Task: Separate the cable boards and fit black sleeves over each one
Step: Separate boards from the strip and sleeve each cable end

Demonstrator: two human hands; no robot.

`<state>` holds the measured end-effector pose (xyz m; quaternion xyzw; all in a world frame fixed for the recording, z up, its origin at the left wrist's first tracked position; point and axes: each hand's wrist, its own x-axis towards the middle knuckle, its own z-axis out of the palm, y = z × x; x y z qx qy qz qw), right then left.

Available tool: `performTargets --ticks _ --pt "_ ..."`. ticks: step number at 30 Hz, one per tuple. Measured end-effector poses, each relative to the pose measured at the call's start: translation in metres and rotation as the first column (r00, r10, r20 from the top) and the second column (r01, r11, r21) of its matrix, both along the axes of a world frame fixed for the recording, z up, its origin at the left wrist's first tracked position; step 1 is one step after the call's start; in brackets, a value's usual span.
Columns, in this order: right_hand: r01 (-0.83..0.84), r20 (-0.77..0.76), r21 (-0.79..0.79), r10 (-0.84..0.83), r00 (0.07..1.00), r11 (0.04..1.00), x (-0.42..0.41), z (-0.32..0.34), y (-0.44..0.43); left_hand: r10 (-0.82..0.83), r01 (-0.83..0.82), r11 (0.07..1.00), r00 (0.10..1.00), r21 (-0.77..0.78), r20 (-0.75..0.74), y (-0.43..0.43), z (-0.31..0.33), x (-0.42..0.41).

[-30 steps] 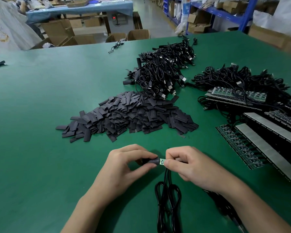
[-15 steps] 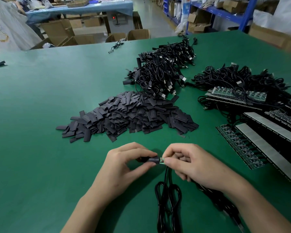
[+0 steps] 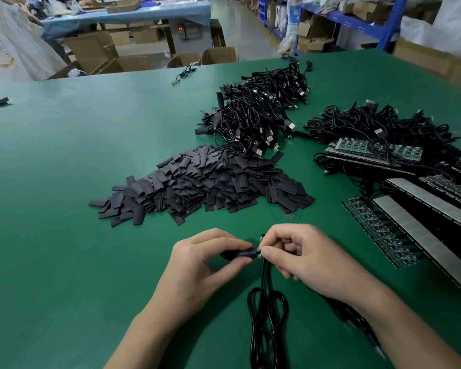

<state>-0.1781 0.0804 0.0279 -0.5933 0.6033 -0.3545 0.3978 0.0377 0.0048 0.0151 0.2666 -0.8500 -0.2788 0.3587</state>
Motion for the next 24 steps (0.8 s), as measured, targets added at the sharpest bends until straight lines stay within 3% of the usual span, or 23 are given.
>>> performTargets --ticks 8,15,24 --pt "0.128 -0.019 -0.114 -0.131 0.991 0.985 0.01 0.006 0.002 0.053 -0.053 0.998 0.998 -0.023 -0.023 0.001 0.001 -0.001" --pt "0.112 -0.077 -0.171 -0.127 0.989 0.979 0.017 0.003 0.003 0.076 -0.076 0.997 0.997 -0.015 -0.032 0.003 -0.002 -0.005" --pt "0.048 0.168 0.022 -0.051 0.985 0.999 0.011 0.005 -0.001 0.082 -0.087 0.994 0.994 -0.067 -0.075 0.002 0.003 -0.004"
